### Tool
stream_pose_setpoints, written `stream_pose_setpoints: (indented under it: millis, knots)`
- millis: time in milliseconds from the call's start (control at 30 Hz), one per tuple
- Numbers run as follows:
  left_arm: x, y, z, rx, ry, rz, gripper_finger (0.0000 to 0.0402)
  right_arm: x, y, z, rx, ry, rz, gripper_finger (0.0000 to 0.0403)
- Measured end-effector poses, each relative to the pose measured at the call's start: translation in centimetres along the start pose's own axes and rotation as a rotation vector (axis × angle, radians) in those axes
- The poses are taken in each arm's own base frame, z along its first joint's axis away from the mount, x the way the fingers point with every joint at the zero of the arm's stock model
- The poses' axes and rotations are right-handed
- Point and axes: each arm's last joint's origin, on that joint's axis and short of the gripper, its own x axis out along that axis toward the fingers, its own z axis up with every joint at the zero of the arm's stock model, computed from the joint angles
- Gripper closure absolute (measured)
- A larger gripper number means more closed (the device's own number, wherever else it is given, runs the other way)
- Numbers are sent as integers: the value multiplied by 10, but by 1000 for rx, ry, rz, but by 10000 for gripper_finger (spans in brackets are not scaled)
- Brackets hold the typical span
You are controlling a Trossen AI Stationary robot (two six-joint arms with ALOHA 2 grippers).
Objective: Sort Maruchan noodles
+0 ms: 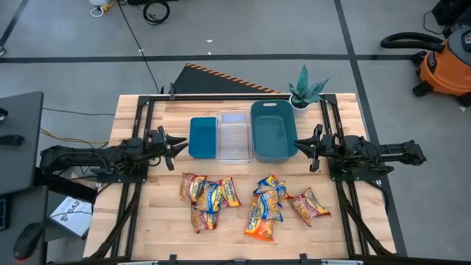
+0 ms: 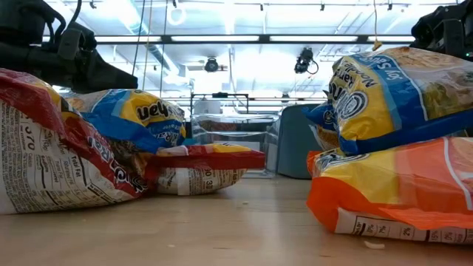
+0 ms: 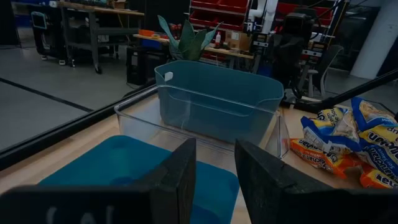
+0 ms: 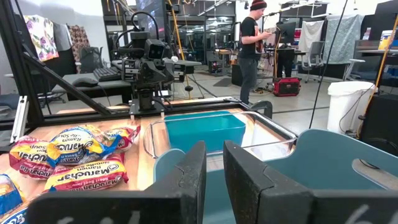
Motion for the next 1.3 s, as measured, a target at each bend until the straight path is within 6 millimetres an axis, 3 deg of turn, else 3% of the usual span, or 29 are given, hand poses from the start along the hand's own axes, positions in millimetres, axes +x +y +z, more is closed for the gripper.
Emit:
stream_pose_setpoints:
  millis: [500, 800, 967, 1167, 1300]
  knots:
    - [0, 0, 0, -8, -4, -1, 285, 0, 0, 0, 0, 0, 0, 341]
    - [0, 0, 0, -315, -2, -14, 285, 0, 0, 0, 0, 0, 0, 341]
    - [-1, -8, 3, -314, 90, -253, 285, 0, 0, 0, 0, 0, 0, 341]
    - [3, -25, 34, -253, 259, -451, 285, 0, 0, 0, 0, -2, 0, 341]
    - [7, -42, 36, -171, 375, -575, 285, 0, 0, 1, 2, -7, 0, 341]
